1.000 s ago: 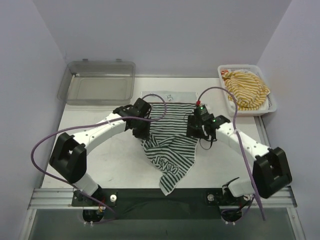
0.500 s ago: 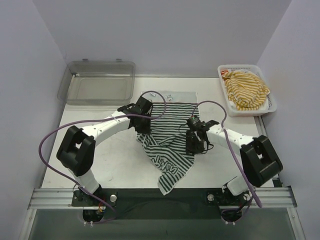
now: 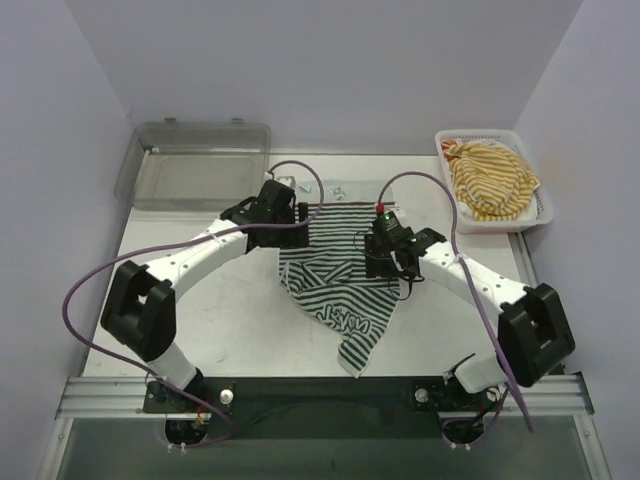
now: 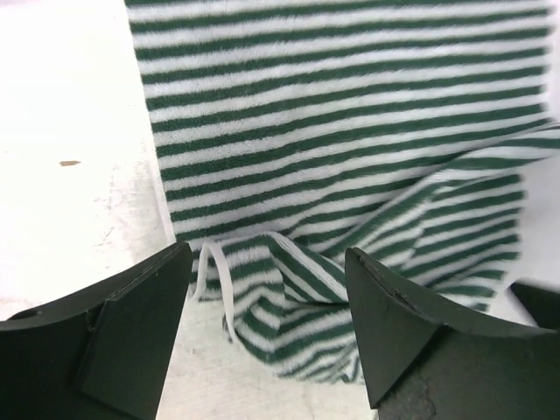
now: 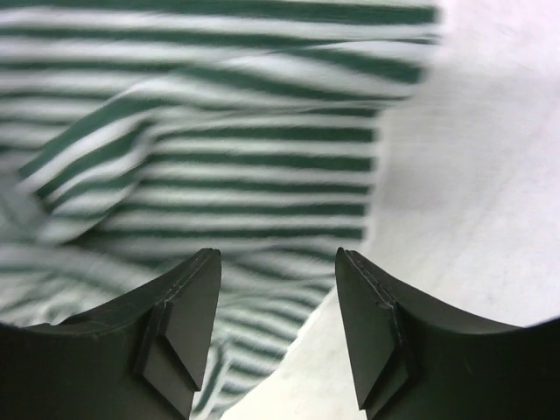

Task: Fold and stack the towels
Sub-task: Flatten out the crumpled towel

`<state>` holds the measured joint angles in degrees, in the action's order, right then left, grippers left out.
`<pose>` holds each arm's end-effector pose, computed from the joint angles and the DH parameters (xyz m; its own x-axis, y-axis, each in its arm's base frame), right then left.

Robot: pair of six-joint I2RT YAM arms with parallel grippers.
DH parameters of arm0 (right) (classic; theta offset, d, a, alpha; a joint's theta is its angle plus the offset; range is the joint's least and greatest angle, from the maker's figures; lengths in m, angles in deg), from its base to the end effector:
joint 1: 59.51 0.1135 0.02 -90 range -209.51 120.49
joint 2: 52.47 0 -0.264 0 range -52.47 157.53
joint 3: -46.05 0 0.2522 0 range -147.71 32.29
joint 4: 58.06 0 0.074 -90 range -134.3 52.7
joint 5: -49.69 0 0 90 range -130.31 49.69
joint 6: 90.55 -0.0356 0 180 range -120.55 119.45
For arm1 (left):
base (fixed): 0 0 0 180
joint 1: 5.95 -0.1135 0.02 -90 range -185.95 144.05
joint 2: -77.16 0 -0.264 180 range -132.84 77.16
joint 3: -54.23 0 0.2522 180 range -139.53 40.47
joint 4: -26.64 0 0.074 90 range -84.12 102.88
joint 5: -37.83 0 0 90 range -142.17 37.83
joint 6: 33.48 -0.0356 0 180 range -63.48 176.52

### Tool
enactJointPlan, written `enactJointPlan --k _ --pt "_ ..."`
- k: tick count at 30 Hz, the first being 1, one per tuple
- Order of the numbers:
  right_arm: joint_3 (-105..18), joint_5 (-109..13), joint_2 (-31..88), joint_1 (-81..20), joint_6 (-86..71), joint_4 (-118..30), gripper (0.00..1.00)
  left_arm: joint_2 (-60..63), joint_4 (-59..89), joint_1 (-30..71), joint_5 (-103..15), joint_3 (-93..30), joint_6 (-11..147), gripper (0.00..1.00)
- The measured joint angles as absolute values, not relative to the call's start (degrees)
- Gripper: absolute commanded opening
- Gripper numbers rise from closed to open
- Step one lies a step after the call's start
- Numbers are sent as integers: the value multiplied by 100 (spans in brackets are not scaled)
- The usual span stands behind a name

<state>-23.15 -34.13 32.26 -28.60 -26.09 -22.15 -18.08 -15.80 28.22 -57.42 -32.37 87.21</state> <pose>0.2653 0.1544 0.2233 -0.8007 0.0202 -0.5987 -0.1196 0.9739 0.1928 0.3015 -0.2007 0.2534 -0.8147 -0.0612 -0.5766 0.1115 0.9593 -0.2594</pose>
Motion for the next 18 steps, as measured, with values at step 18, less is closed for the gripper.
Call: enactJointPlan --k 18 --pt "-2422 -3335 3562 895 -3160 -768 63 2443 -1996 3027 -6029 -177 9882 82"
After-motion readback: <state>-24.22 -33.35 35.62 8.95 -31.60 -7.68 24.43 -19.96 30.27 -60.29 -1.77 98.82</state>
